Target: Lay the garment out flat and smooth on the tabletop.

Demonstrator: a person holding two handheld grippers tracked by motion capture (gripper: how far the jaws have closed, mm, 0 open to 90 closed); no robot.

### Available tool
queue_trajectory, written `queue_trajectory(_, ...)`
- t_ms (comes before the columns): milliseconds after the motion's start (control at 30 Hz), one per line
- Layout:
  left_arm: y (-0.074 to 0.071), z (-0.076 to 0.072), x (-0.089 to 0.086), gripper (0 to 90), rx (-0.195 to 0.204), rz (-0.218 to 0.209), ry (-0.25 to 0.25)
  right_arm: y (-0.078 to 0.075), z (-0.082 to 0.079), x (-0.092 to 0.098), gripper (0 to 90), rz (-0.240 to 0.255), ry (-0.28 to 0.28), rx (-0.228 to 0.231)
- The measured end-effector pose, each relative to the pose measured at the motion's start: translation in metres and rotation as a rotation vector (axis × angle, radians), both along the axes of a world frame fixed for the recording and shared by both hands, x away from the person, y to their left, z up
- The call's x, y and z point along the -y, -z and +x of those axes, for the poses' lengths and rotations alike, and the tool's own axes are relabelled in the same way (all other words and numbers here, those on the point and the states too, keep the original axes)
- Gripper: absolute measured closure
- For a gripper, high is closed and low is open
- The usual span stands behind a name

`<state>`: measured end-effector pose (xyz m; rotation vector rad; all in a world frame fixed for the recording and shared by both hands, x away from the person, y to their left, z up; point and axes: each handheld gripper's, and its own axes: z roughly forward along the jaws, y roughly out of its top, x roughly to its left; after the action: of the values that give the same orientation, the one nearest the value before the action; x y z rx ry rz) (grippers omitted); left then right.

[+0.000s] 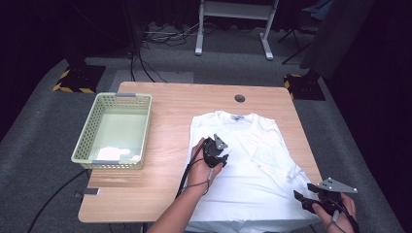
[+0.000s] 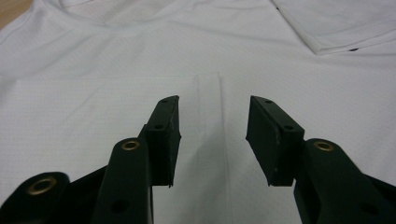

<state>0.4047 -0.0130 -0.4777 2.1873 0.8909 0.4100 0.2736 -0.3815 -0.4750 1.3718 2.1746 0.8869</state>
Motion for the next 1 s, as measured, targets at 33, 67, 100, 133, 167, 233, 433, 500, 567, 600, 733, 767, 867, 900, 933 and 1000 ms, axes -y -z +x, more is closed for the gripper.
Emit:
queue_trajectory(33,0.004,0.002,0.002,54.2,-0.009,0.003,-0.005,0.000,0.000,0.000,35.3,0.001,-0.002,-0.002)
queue_trajectory(67,0.004,0.002,0.002,54.3,-0.009,0.003,-0.005,0.000,0.000,-0.001,35.3,0.001,-0.004,-0.002)
queue_trajectory(100,0.007,0.005,0.004,54.6,-0.015,0.013,-0.005,0.001,0.000,-0.001,35.3,0.001,-0.006,-0.003)
queue_trajectory(133,0.008,0.006,0.005,54.9,-0.017,0.018,-0.003,0.001,0.000,-0.001,35.3,0.001,-0.007,-0.003)
queue_trajectory(167,0.010,0.007,0.006,55.4,-0.017,0.030,0.001,0.001,0.000,-0.001,35.3,0.002,-0.007,-0.003)
queue_trajectory(233,0.013,0.010,0.008,56.4,-0.026,0.045,0.000,0.000,0.000,-0.001,35.3,0.006,-0.005,-0.002)
queue_trajectory(433,0.017,0.014,0.006,64.8,-0.041,0.038,-0.012,0.000,-0.002,0.003,35.3,0.019,0.004,-0.002)
queue_trajectory(500,0.015,0.014,0.004,77.2,-0.063,0.040,-0.021,0.001,-0.001,0.004,35.3,0.016,0.004,-0.003)
queue_trajectory(567,0.014,0.015,0.001,83.2,-0.090,0.010,-0.040,0.001,-0.001,0.003,35.3,0.017,-0.001,-0.007)
queue_trajectory(600,0.014,0.015,-0.001,84.4,-0.099,0.006,-0.043,0.001,-0.001,0.002,35.3,0.017,-0.005,-0.008)
queue_trajectory(733,0.010,0.015,-0.005,85.5,-0.096,-0.022,-0.045,0.001,-0.001,0.000,35.2,0.017,-0.013,-0.008)
queue_trajectory(767,0.009,0.014,-0.006,85.6,-0.090,-0.028,-0.048,0.001,-0.001,0.000,35.2,0.015,-0.014,-0.008)
queue_trajectory(867,0.005,0.013,-0.008,85.6,-0.078,-0.043,-0.049,0.002,-0.001,-0.001,35.2,0.015,-0.013,-0.011)
queue_trajectory(900,0.003,0.012,-0.010,85.7,-0.075,-0.049,-0.047,0.002,-0.001,-0.001,35.2,0.015,-0.015,-0.010)
queue_trajectory(933,-0.001,0.011,-0.013,85.8,-0.068,-0.058,-0.050,0.002,-0.001,-0.001,35.3,0.013,-0.016,-0.008)
queue_trajectory(1000,-0.005,0.009,-0.017,85.8,-0.062,-0.068,-0.051,0.001,-0.001,-0.002,35.2,0.015,-0.017,-0.005)
